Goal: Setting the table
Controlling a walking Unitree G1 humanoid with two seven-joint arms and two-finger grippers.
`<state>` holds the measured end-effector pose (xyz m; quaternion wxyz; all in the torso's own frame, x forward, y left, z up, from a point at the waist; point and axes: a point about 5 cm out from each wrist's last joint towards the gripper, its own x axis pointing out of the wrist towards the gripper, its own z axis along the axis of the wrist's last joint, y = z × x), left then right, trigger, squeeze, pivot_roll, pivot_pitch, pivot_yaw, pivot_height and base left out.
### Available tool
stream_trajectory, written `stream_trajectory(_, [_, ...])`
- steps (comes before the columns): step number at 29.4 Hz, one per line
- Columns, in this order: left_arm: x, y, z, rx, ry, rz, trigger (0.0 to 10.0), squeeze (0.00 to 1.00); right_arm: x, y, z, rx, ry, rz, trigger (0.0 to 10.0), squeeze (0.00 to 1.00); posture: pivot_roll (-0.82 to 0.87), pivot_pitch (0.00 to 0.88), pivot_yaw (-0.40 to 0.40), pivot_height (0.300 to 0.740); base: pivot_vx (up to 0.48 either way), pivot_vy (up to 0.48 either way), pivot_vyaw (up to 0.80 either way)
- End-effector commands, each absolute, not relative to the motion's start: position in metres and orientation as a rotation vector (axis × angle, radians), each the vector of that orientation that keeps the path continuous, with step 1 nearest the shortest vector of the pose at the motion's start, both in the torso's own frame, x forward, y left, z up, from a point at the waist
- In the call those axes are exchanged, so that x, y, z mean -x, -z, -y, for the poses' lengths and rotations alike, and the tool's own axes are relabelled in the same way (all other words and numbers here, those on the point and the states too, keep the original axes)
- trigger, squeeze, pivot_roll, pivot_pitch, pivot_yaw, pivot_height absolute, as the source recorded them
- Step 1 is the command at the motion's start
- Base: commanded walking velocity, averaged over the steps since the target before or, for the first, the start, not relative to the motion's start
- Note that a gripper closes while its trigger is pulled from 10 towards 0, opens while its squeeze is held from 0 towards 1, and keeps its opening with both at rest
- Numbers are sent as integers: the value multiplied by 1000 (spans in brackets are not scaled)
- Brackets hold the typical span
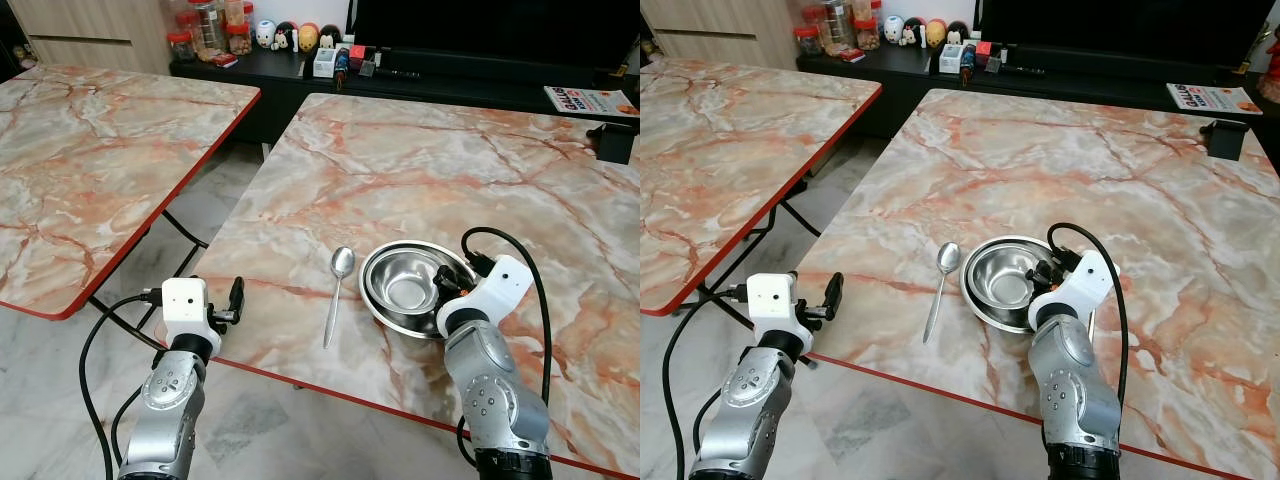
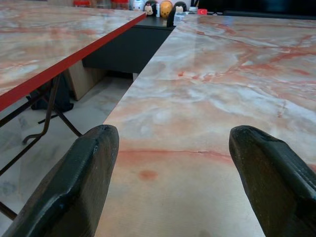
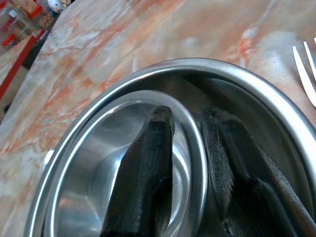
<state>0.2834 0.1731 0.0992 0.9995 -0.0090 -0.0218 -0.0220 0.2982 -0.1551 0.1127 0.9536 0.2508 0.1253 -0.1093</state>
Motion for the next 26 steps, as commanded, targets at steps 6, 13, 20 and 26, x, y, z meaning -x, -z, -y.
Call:
stream_trajectory(6, [-284,-101,-172,2,59,40,10000,0,-294,-106,154,-459,281,-291,10000,1000,-20,85,18,740,0,0,0])
stream_trajectory(13, [-285,-101,-171,5,70,42,10000,0,-295,-120,170,-356,382,-211,10000,0,-21,81,22,740,0,0,0])
stream_trajectory(20, [-288,-103,-168,11,89,47,10000,0,-299,-142,174,-214,400,-80,10000,0,-19,71,25,740,0,0,0])
stream_trajectory(26, [-289,-104,-168,12,95,49,10000,0,-303,-147,162,-288,336,-45,10000,0,-16,62,24,740,0,0,0])
